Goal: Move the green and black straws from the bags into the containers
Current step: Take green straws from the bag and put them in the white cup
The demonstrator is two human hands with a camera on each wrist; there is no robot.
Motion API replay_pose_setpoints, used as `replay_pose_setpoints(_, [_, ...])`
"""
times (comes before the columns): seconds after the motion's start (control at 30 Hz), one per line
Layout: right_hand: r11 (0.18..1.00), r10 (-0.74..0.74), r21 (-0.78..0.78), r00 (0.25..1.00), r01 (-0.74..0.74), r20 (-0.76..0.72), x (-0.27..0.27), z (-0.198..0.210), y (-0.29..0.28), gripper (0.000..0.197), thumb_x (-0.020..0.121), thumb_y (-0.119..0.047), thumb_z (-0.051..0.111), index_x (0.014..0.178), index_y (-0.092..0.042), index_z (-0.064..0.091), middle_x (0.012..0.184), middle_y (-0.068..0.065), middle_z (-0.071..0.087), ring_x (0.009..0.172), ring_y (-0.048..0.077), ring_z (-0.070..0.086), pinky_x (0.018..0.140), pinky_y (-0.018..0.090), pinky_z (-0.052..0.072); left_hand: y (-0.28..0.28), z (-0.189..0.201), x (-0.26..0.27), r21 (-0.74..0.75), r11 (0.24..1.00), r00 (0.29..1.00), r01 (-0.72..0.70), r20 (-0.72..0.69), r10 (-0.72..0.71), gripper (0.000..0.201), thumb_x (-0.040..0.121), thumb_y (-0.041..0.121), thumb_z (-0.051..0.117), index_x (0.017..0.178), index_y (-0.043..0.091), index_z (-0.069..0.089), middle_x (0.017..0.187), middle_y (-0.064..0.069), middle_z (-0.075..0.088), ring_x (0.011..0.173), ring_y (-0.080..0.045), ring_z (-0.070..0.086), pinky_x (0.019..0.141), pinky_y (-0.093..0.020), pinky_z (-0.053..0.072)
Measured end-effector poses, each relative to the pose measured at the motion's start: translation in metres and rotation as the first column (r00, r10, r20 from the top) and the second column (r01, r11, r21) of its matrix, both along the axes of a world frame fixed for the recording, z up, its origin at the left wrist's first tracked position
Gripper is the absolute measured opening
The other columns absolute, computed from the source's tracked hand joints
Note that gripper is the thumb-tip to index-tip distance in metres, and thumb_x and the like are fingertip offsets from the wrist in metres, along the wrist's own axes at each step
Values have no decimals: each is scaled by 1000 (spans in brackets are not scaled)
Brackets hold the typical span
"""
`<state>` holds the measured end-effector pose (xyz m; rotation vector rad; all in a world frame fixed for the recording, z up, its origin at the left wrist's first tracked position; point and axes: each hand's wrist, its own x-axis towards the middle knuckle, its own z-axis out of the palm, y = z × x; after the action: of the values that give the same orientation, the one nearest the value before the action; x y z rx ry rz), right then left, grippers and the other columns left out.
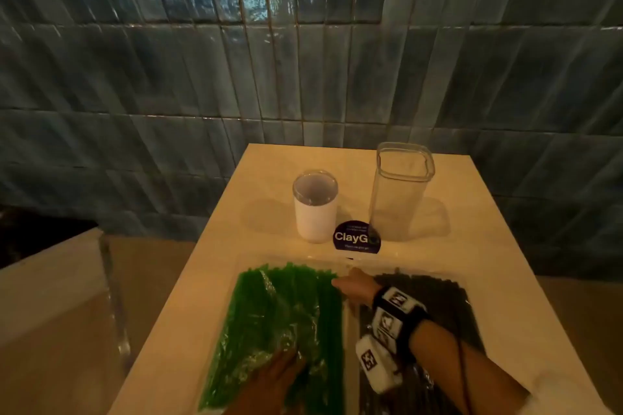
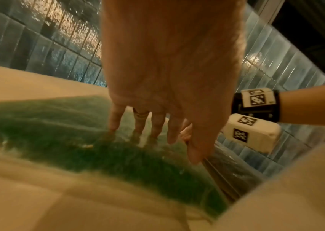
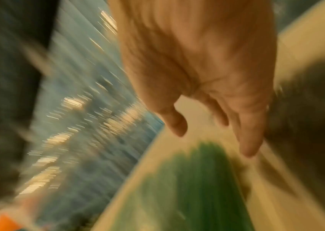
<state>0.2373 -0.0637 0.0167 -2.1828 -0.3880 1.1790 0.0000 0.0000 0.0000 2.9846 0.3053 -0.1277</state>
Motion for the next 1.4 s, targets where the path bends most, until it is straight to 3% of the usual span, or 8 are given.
replay_pose_setpoints(0.13, [978, -197, 66, 980, 199, -32, 6, -22, 16, 43, 89, -30, 51, 123, -5, 52, 127, 17, 55, 112, 32, 54, 101, 42, 44, 13, -18, -10, -196, 980, 984, -32, -180, -4, 64, 88, 63, -11, 145, 34, -15, 157, 3, -8, 142, -21, 14, 112, -36, 23])
replay_pose_setpoints(0.33, [967, -191, 183, 979, 176, 65, -10, 15, 16, 31, 94, -31, 51, 114, -10, 61, 120, 10, 61, 109, 26, 57, 100, 40, 43, 27, 38, 5, -534, 845, 999, -15, 16, 28, 31, 92, 37, 50, 123, 40, 50, 126, 18, 52, 114, 4, 47, 105, -26, 37])
replay_pose_setpoints(0.5, [930, -115, 364, 979, 47, 167, -26, 49, -5, 20, 92, -17, 57, 110, -13, 64, 105, 2, 65, 96, 13, 61, 83, 19, 48, 55, 74, 73, -449, 892, 899, -50, 369, 236, 58, 85, 56, 34, 133, 24, 46, 138, 5, 46, 123, -7, 38, 107, -31, 33])
replay_pose_setpoints(0.63, [878, -159, 477, 962, 36, 220, -34, 72, -18, 18, 84, -12, 69, 97, -8, 58, 83, -3, 66, 73, -3, 59, 56, 2, 43, 50, 92, 113, -530, 848, 936, -3, 297, 189, 41, 90, 49, 50, 119, 22, 63, 118, 1, 65, 105, -10, 59, 96, -31, 44])
replay_pose_setpoints(0.83, [858, -196, 514, 937, 21, 289, -34, 84, -34, 14, 78, -11, 74, 78, -10, 61, 79, 12, 71, 71, 16, 69, 69, 19, 56, 48, 90, 125, -577, 816, 936, 29, 302, 180, 12, 86, 26, 64, 90, 20, 74, 89, 7, 70, 80, -4, 61, 79, -18, 47])
replay_pose_setpoints(1.0, [847, -207, 530, 946, 45, 251, -24, 89, -43, 18, 77, -9, 74, 71, -16, 59, 74, 3, 69, 57, -3, 63, 58, 10, 50, 86, 77, 111, -550, 833, 949, -52, 232, 213, 16, 89, 29, 58, 96, 18, 67, 109, 3, 66, 99, -12, 59, 92, -28, 45])
replay_pose_setpoints(1.3, [811, -209, 571, 974, 124, 85, -13, 105, -49, 13, 85, -13, 67, 81, -10, 54, 77, 8, 70, 50, 17, 64, 38, 23, 44, 182, 121, 45, -355, 888, 905, -291, 199, 376, 12, 90, 19, 60, 88, 28, 68, 97, 1, 68, 98, -20, 62, 81, -25, 37])
replay_pose_setpoints(1.4, [728, -193, 669, 981, 153, -15, -17, 123, -38, 11, 89, -11, 60, 83, -9, 50, 76, 9, 67, 55, 15, 66, 43, 23, 49, 176, 176, 27, -375, 902, 888, -213, 312, 339, 15, 87, 41, 60, 79, 53, 63, 71, 29, 65, 76, 15, 60, 71, -6, 39])
